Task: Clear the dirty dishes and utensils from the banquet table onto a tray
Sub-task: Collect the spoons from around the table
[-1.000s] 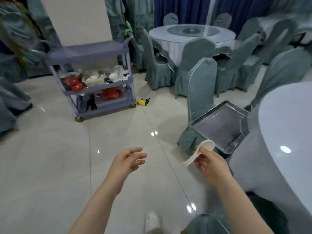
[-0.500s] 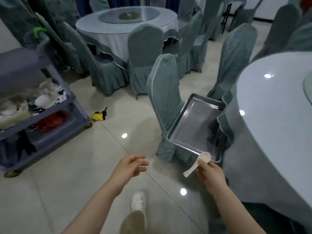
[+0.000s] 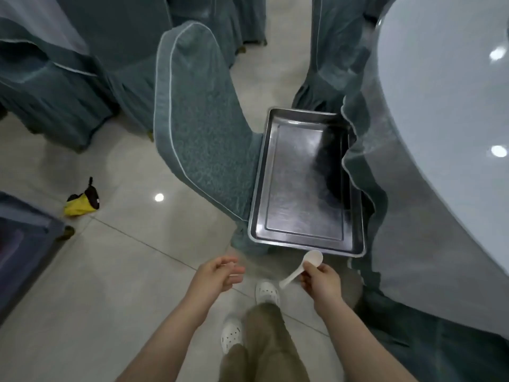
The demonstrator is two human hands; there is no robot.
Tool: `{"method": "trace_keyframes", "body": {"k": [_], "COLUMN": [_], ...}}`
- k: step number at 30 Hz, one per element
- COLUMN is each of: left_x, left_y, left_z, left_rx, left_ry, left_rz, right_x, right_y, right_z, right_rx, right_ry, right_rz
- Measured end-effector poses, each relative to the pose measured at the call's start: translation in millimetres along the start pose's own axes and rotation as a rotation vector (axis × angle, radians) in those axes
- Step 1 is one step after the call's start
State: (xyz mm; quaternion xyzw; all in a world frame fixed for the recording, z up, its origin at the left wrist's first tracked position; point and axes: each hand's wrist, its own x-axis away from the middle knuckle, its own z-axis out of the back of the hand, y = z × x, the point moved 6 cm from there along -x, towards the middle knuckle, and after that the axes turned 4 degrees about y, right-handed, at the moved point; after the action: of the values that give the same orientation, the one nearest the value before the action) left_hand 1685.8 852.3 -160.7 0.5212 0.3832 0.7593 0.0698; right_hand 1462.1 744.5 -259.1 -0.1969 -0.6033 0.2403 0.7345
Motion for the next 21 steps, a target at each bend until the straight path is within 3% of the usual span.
{"method": "trace_keyframes", "body": {"k": [6,14,18,21], "left_x": [-85.1,-163.1,-183.3,-188.3], "left_y": [-10.6,-25.1,-32.4,-32.9], "left_z": [-16.1,-32.7,-27.4,-27.1], "left_rx": [0.108,0.092,0.149,0.165], "left_ry": [0.048,0.117,0.214,0.222], "left_rz": [0.14,0.254,0.325,0.35], "right_x": [-83.8,-167.8,-194.0,-198.8], "right_y": [-18.7,-32.8,-32.9,-29.4], "right_z": [-62.9,-139.7,-165.0,-173.9], "right_rx": [0.127,0.435,0.503,0.485], "right_ry": [0.002,-0.052,-0.057,-0.149], "right_rz": [-0.042,0.054,0.099,0.024]}}
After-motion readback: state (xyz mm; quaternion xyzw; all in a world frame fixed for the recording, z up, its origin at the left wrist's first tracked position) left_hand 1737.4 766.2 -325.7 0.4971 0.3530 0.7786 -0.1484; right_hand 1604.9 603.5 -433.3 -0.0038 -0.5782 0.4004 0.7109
